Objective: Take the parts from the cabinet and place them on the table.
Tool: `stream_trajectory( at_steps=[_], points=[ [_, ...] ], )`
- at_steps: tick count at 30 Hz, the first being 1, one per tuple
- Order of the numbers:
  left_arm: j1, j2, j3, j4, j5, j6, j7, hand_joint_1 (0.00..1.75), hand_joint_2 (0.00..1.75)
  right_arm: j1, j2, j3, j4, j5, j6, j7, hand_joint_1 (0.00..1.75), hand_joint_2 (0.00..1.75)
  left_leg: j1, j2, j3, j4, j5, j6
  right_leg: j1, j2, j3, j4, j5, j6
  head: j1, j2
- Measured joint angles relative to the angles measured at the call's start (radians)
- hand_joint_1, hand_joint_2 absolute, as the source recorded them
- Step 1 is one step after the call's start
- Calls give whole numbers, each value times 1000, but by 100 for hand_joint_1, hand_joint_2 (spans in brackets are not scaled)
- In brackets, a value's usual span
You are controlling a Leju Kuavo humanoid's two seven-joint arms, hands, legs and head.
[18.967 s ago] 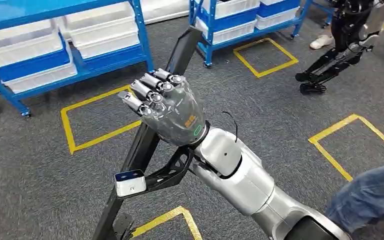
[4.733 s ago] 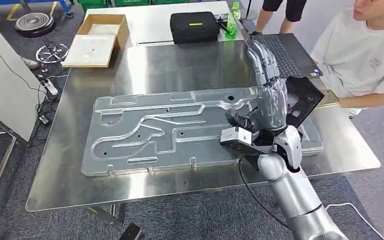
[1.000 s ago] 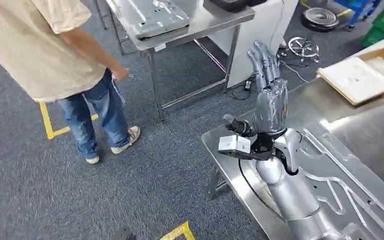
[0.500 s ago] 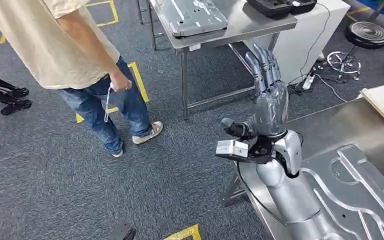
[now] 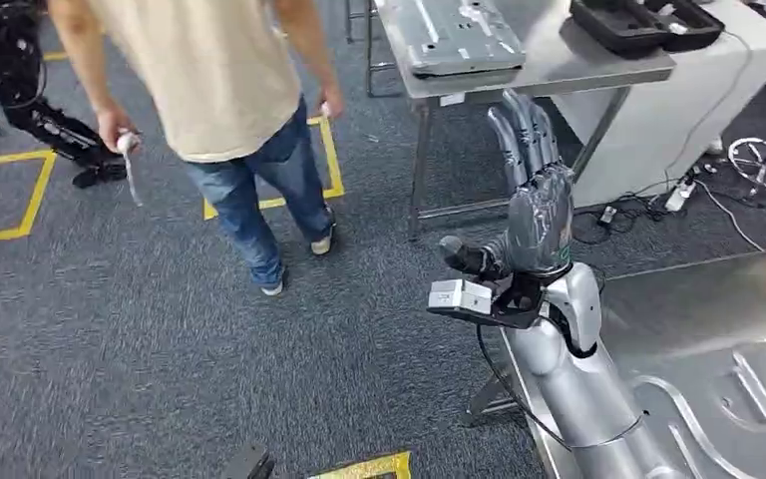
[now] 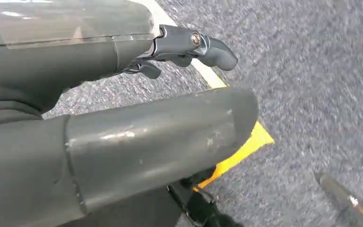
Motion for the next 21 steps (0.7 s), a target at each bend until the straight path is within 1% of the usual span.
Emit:
stream_trajectory(
  at_steps=[1,2,3,4,5,6,7,8,9,10,11,12,13,14,15,16,17,18,19,20,21],
  points=[
    [1,0,0,0,0,0,0,0,0,0,0,0,0,4,0,0,0,0,0,-10,0,-4,2,7,0,-10,4,-2,-1,5,-1,0],
    [1,0,0,0,0,1,2,0,0,1,0,1,-1,5,0,0,0,0,11,-22,9,-15,9,17,-5,-2,3,2,-11,14,0,0],
    [0,0,0,0,0,1,2,0,0,1,0,1,-1,7,0,1,0,0,10,-31,10,-18,11,22,-7,47,-2,27,-31,17,0,0],
    [-2,-1,-1,0,-1,1,2,0,0,2,0,1,-2,7,-2,1,0,0,10,-37,9,-17,12,27,-9,79,-29,84,-67,17,1,0],
    [-5,-1,-1,0,-1,1,2,0,0,6,0,1,-2,8,-3,1,0,0,10,-48,8,-17,12,30,-8,99,-71,172,-110,17,1,0],
    [-5,-2,-2,0,-1,1,2,0,0,14,0,1,-2,8,-3,1,0,0,9,-59,8,-17,12,32,-8,107,-110,248,-139,18,1,0],
    [-5,-2,-2,0,-1,1,2,0,0,20,-1,1,-1,8,-3,2,0,0,8,-75,8,-16,12,32,-8,110,-142,304,-147,18,1,0],
    [-3,-2,-2,0,-1,1,2,0,0,24,-1,1,0,8,-3,2,0,0,8,-88,8,-14,12,32,-8,111,-148,305,-130,17,1,0],
    [-2,-2,-2,0,-1,1,2,0,0,24,-1,1,-1,8,-3,2,0,0,8,-101,8,-11,11,32,-8,112,-134,263,-93,15,1,0],
    [-2,-2,-2,0,-1,1,3,0,0,24,-1,1,-1,8,-3,2,0,0,8,-114,8,-8,10,31,-8,116,-101,189,-45,12,1,0],
    [-3,-2,-2,0,-1,1,2,0,0,24,-2,1,-1,8,-3,2,0,0,8,-130,9,-5,8,28,-8,136,-54,82,10,5,1,0],
    [-3,-4,-2,0,-1,1,2,0,0,23,-2,1,-1,8,-3,2,0,0,11,-136,7,-4,7,26,-10,185,-31,25,13,-2,1,0],
    [-5,-5,-2,0,-1,1,3,0,0,24,-2,1,-2,8,-3,2,0,0,5,-148,0,4,6,20,-11,188,-26,7,12,0,1,0],
    [-5,-5,-2,0,-1,1,3,0,0,24,-2,2,-3,8,-3,2,0,0,9,-157,-4,-1,10,13,-6,174,-27,11,12,0,0,0],
    [-3,-5,-2,0,-1,1,3,0,0,23,-2,2,-3,8,-4,2,0,0,13,-166,-5,-3,10,6,-4,169,-26,11,11,-3,1,0],
    [-1,-5,-2,0,-1,1,3,0,0,22,-2,2,-3,8,-4,2,0,0,15,-177,-4,-8,13,-1,-2,159,-24,10,12,-7,1,0],
    [0,-3,-2,0,-1,2,3,0,0,22,-2,2,-3,8,-3,2,0,0,9,-177,-6,-5,11,-7,-17,146,-14,-5,19,-17,1,0],
    [2,-3,-3,0,-2,2,3,0,0,22,-1,2,-3,8,-3,2,0,0,5,-115,-12,18,-6,-9,-15,132,-6,-13,21,-25,-1,0],
    [0,-3,-3,0,-2,1,3,0,0,21,0,2,-3,8,-5,2,0,0,7,-83,-36,69,-38,-13,-14,122,-4,-14,20,-29,-3,0],
    [-3,-3,-3,0,-1,1,3,0,0,21,0,2,-3,8,-5,2,0,0,10,-67,-71,141,-74,-17,-12,109,-3,-13,18,-31,-2,0],
    [-5,-3,-3,0,-2,1,3,0,0,23,0,2,-3,8,-4,2,0,0,14,-61,-112,220,-107,-22,-10,95,-3,-13,16,-34,-2,0]
  ],
)
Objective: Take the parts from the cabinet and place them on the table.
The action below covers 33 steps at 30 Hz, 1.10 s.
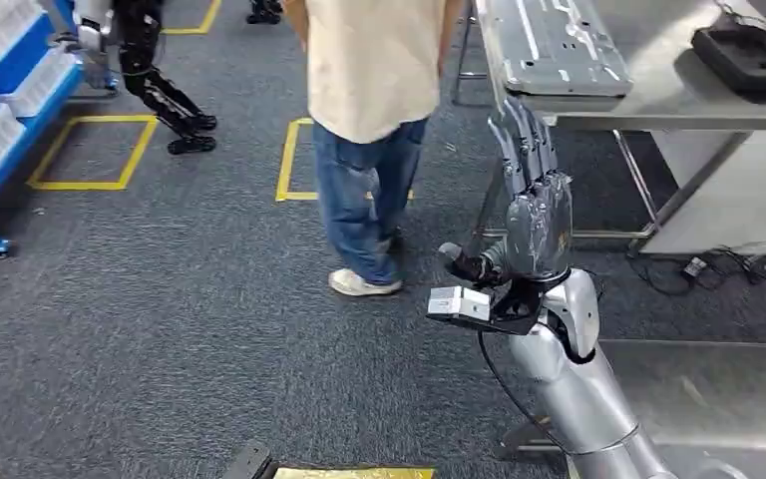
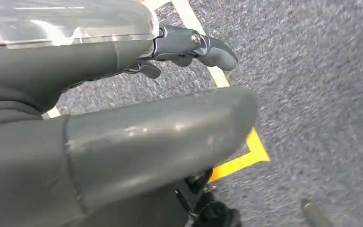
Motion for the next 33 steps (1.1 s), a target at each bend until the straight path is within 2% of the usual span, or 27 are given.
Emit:
stream_trajectory(
  at_steps=[1,2,3,4,5,6,7,11,12,13,14,15,16,17,18,19,20,21,22,24,26,27,28,29,31,32,33],
  points=[
    [1,0,0,0,0,0,0,0,0,1,0,0,0,0,0,0,0,0,3,2,-31,60,-17,-5,0,-13,0,1,-2,0,0,0],
    [3,0,0,0,0,0,0,0,0,1,0,0,0,0,0,0,0,0,6,5,-40,73,-10,-8,0,-24,0,1,-3,1,0,0],
    [5,0,0,0,0,0,0,0,0,1,0,0,0,0,0,0,0,0,8,9,-24,39,18,-11,0,-36,1,3,-6,4,0,0],
    [5,0,0,0,0,0,0,0,0,1,0,0,0,0,0,0,0,0,10,15,15,-35,60,-11,-1,-47,3,7,-10,7,0,0],
    [4,2,0,0,0,0,0,0,0,1,0,0,0,1,0,0,0,0,10,32,62,-124,102,-9,-1,-58,5,11,-16,10,0,0],
    [2,3,0,0,0,0,0,0,0,1,0,0,0,2,0,0,0,0,8,71,103,-206,121,-4,0,-69,9,15,-22,15,0,0],
    [0,3,0,0,0,0,0,0,0,0,0,0,0,3,0,0,0,0,-7,90,112,-217,108,5,9,-77,9,17,-27,22,0,0],
    [4,4,0,0,0,0,1,0,0,0,0,2,0,19,1,2,0,0,-6,40,108,-225,114,28,10,-114,22,10,-32,40,0,0],
    [6,4,0,0,0,0,1,0,0,-1,0,3,2,21,2,3,0,0,1,30,115,-233,119,34,3,-74,20,22,-45,48,1,0],
    [5,4,0,0,0,0,2,0,0,0,0,3,2,21,1,4,0,0,3,22,116,-236,120,39,1,-28,0,61,-74,48,1,0],
    [1,3,-1,0,0,0,2,0,0,2,0,3,4,21,1,4,0,0,3,13,115,-236,121,45,-1,-3,-36,134,-114,48,1,0],
    [-2,3,-2,0,0,0,2,0,0,7,0,4,7,23,1,4,0,0,2,2,115,-236,121,47,0,9,-77,216,-149,49,1,0],
    [-2,3,-3,0,0,-1,2,0,0,13,-1,4,10,24,1,4,0,0,1,-11,114,-235,120,48,0,15,-112,281,-168,50,1,0],
    [0,3,-3,0,0,-1,2,0,0,18,-1,5,13,25,1,4,0,0,1,-24,114,-234,120,48,-1,16,-134,312,-165,50,1,0],
    [2,4,-3,0,0,-1,2,0,0,20,0,5,16,27,1,4,0,0,1,-38,115,-231,120,47,-2,16,-133,296,-138,49,1,0],
    [2,4,-3,0,0,-1,2,0,0,20,-1,5,17,28,1,4,0,0,1,-52,115,-229,119,46,-4,18,-111,240,-93,48,1,0],
    [2,3,-3,0,0,-2,2,0,0,19,-2,5,17,29,0,4,0,0,1,-67,116,-225,117,43,-6,25,-75,156,-41,46,1,0],
    [2,3,-4,0,-1,-2,2,0,0,19,-2,5,17,31,0,4,0,0,2,-78,115,-222,114,40,-8,54,-38,70,1,43,1,0],
    [1,2,-4,0,-1,-2,2,0,0,19,-2,5,18,31,0,4,0,0,-3,-86,110,-218,112,34,-11,102,-26,42,-12,41,1,0],
    [-1,3,-5,0,-3,-3,2,0,0,19,-2,7,19,33,0,4,0,0,5,-105,101,-216,116,22,-6,88,-25,31,-12,43,1,0],
    [3,3,-5,0,-5,-3,2,0,0,16,-2,8,19,33,0,4,0,0,7,-129,99,-223,119,4,-5,67,-18,26,-10,33,1,0],
    [6,4,-5,0,-6,-3,3,0,0,13,-1,8,19,33,1,4,0,0,9,-99,96,-210,112,3,-12,51,-11,17,-5,24,0,0],
    [5,4,-5,0,-9,-3,4,0,0,12,0,9,19,34,1,4,0,0,2,-52,85,-182,93,-1,-10,44,-7,13,-5,19,0,0],
    [1,4,-5,0,-8,-3,5,0,0,11,0,9,20,34,0,4,0,0,2,-22,53,-117,56,-4,-7,29,-5,13,-6,13,-1,0],
    [-3,4,-5,0,-7,-3,8,0,0,11,0,9,25,34,1,4,0,0,5,1,-23,33,-4,-8,-2,-1,-4,14,-9,9,-1,0],
    [-2,4,-5,0,-8,-3,8,0,0,11,0,10,28,34,1,4,0,0,5,4,-45,74,-11,-10,-1,-15,-4,14,-11,8,-2,0],
    [0,4,-5,0,-7,-3,10,0,0,11,0,11,31,34,1,4,0,0,5,6,-44,69,3,-10,0,-27,-3,14,-12,9,-2,0]
  ],
)
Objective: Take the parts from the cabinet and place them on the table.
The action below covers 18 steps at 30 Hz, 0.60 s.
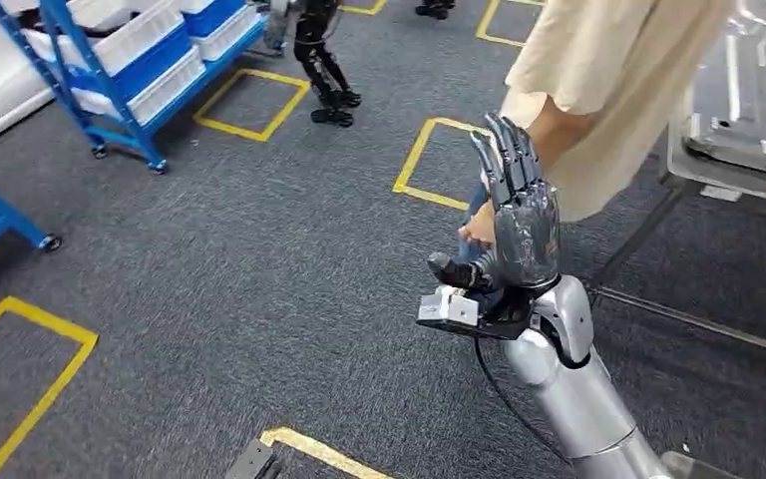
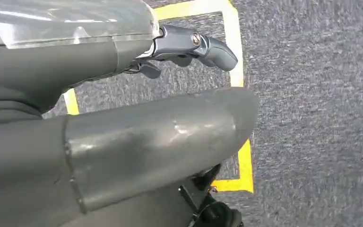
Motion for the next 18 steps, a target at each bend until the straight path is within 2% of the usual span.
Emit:
stream_trajectory(
  at_steps=[1,2,3,4,5,8,9,10,11,12,13,14,15,16,17,18],
  points=[
    [2,0,0,0,0,0,1,0,0,0,0,1,3,0,0,0,0,0,0,4,23,-47,32,1,0,-12,2,0,-2,1,0,0],
    [2,0,0,0,0,0,1,0,0,-1,0,2,5,0,0,0,0,0,0,12,68,-131,75,4,1,-25,5,1,-5,3,0,0],
    [2,1,0,0,0,0,1,0,0,-3,2,3,7,0,0,0,0,0,-2,35,120,-226,113,10,1,-35,10,1,-8,6,0,0],
    [-1,2,0,0,1,1,1,0,0,-5,2,4,9,0,0,0,0,0,-11,79,146,-284,106,14,6,-45,13,0,-12,10,0,0],
    [-3,2,0,0,2,1,1,0,0,-8,2,4,10,0,0,0,0,0,-17,69,149,-288,111,26,12,-54,12,2,-14,17,2,0],
    [3,4,0,0,2,2,1,0,0,-11,6,6,14,0,0,0,0,0,-21,35,143,-290,113,38,14,-82,21,-6,-15,28,1,0],
    [4,5,0,0,2,2,1,0,0,-12,8,7,14,0,0,0,0,0,-9,22,154,-305,121,50,10,-86,20,-2,-24,35,1,0],
    [5,5,0,0,2,2,0,0,0,-15,8,7,15,0,0,0,0,0,-10,14,157,-310,123,54,5,-34,16,22,-43,39,2,0],
    [3,5,0,0,2,2,1,0,0,-17,8,7,16,0,0,0,0,0,-10,9,156,-310,125,60,3,9,-13,83,-81,39,2,0],
    [1,5,0,0,2,1,1,0,0,-16,8,7,18,0,0,0,0,0,-10,-1,155,-310,125,63,2,30,-52,160,-120,40,2,0],
    [0,5,0,0,2,1,1,0,0,-12,8,7,20,0,0,0,0,0,-11,-12,154,-309,125,64,2,40,-94,243,-152,43,2,0],
    [1,5,0,0,2,1,1,0,0,-10,8,7,22,0,0,0,0,0,-13,-25,154,-308,125,65,2,44,-125,297,-163,44,2,0],
    [3,5,0,0,1,1,1,0,0,-10,8,8,24,0,0,0,0,0,-14,-38,154,-307,125,65,3,44,-135,306,-148,43,2,0],
    [4,6,0,0,0,1,1,0,0,-10,7,8,25,0,0,0,0,0,-14,-52,154,-305,125,64,2,45,-121,265,-109,41,2,0],
    [4,6,0,0,0,1,1,0,0,-10,6,8,26,0,0,0,0,0,-14,-67,155,-301,124,63,2,50,-87,185,-57,37,2,0],
    [3,6,0,0,0,1,1,0,0,-11,7,8,26,0,0,0,0,0,-14,-79,155,-297,122,61,2,68,-46,93,-8,32,2,0]
  ],
)
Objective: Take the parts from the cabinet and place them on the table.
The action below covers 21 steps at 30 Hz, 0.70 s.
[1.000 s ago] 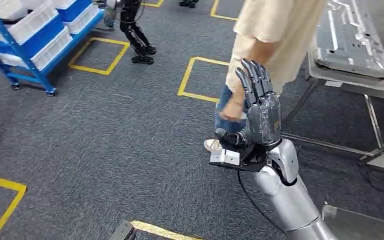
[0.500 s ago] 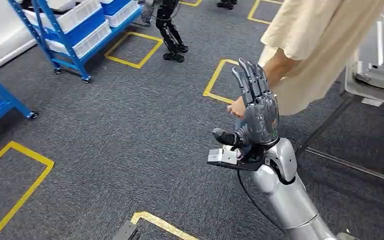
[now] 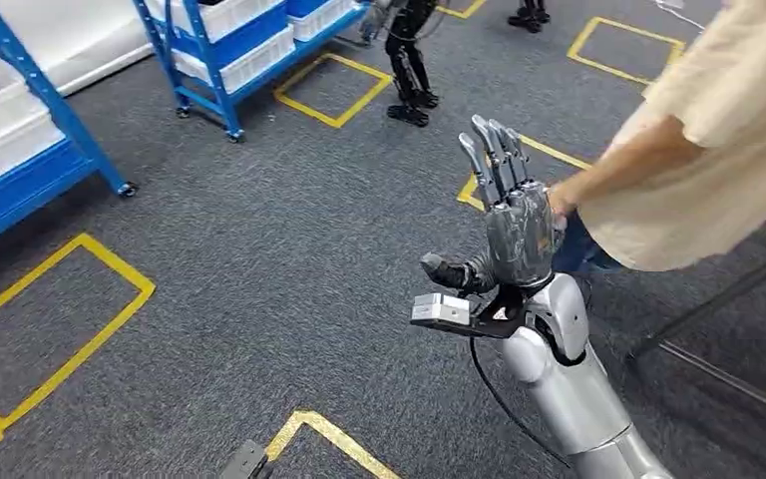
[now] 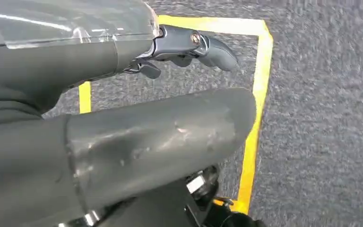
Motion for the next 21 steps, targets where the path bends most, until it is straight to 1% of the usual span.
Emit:
stream_trajectory(
  at_steps=[1,2,3,4,5,6,7,8,9,10,11,12,13,14,15,16,17,18,19,20,21],
  points=[
    [0,-1,0,0,0,0,0,0,0,-2,0,0,0,0,0,0,0,0,3,-9,-3,2,-2,-3,-1,50,27,-70,17,-5,0,0],
    [-3,-3,0,0,0,0,0,0,0,-1,0,0,1,0,0,0,0,0,-2,-18,-12,9,-1,-8,-6,81,34,-89,9,-7,0,0],
    [-3,-2,0,0,0,0,0,0,0,-2,0,1,2,0,0,0,0,0,5,-29,-19,6,3,-15,-1,65,32,-87,10,-5,0,0],
    [-2,-2,0,0,1,0,0,0,0,-2,0,1,2,0,0,0,0,0,10,-42,-20,3,5,-22,2,58,32,-87,9,-7,0,0],
    [1,-2,0,0,2,0,0,0,0,-3,0,2,2,0,0,0,0,0,11,-56,-20,-2,9,-30,4,45,36,-89,10,-12,0,0],
    [2,-2,0,0,1,0,0,0,0,-4,0,2,2,0,0,0,0,0,4,-66,-19,-5,10,-39,-5,32,45,-106,17,-21,0,0],
    [5,-1,0,0,0,0,0,0,0,-6,2,2,2,0,0,0,0,0,4,-25,-21,10,0,-37,-6,14,55,-116,21,-26,0,0],
    [3,-1,0,0,0,0,0,0,0,-8,4,3,1,0,0,0,0,0,1,32,-45,61,-36,-40,-6,1,61,-122,22,-32,-3,0],
    [-1,-1,0,0,1,0,0,0,0,-9,4,3,1,0,0,0,0,0,4,56,-80,133,-74,-45,-3,-15,63,-123,20,-36,-2,0],
    [-3,-1,0,0,1,0,0,0,0,-8,4,3,2,0,0,0,0,0,8,69,-118,209,-107,-49,0,-30,64,-123,18,-38,-2,0],
    [-2,-1,0,0,1,0,0,0,0,-7,4,3,2,0,0,0,0,0,12,74,-152,275,-130,-55,1,-46,64,-122,16,-39,-2,0],
    [0,-1,0,0,1,0,0,0,0,-7,4,3,3,0,0,0,0,0,16,77,-165,301,-129,-60,1,-60,64,-122,14,-38,-2,0],
    [3,-1,0,0,1,0,0,0,0,-7,4,3,3,0,0,0,0,0,20,80,-152,274,-105,-63,1,-72,66,-121,12,-35,-2,0],
    [3,-1,0,0,1,0,0,0,0,-8,4,3,3,0,0,0,0,0,24,87,-116,207,-66,-66,1,-84,68,-119,9,-32,-2,0],
    [2,0,0,0,2,0,0,0,0,-9,4,4,3,0,0,0,0,0,25,100,-66,115,-23,-66,1,-96,71,-116,4,-28,-2,0],
    [1,1,0,0,2,0,0,0,0,-10,4,4,3,0,0,0,0,0,25,134,-20,35,7,-63,1,-106,74,-111,-3,-23,-2,0],
    [-2,1,0,0,3,0,0,0,0,-11,4,4,2,0,0,0,0,0,8,166,-5,6,-11,-59,10,-113,72,-105,-10,-14,-2,0],
    [-2,1,0,0,3,1,0,0,0,-12,5,4,3,1,0,0,0,0,11,149,-10,6,-8,-45,11,-122,73,-105,-12,-10,3,0],
    [0,1,0,0,3,1,0,0,0,-12,5,5,2,1,0,0,0,0,9,142,-12,7,-8,-41,14,-130,76,-105,-14,-6,1,0],
    [3,1,0,0,3,1,0,0,0,-12,7,6,2,2,0,0,0,0,7,130,-14,7,-11,-36,12,-140,79,-108,-15,-3,2,0],
    [5,2,0,0,4,2,1,0,0,-12,8,7,2,2,0,0,0,0,7,118,-11,2,-8,-28,9,-151,83,-107,-19,4,1,0]
  ],
)
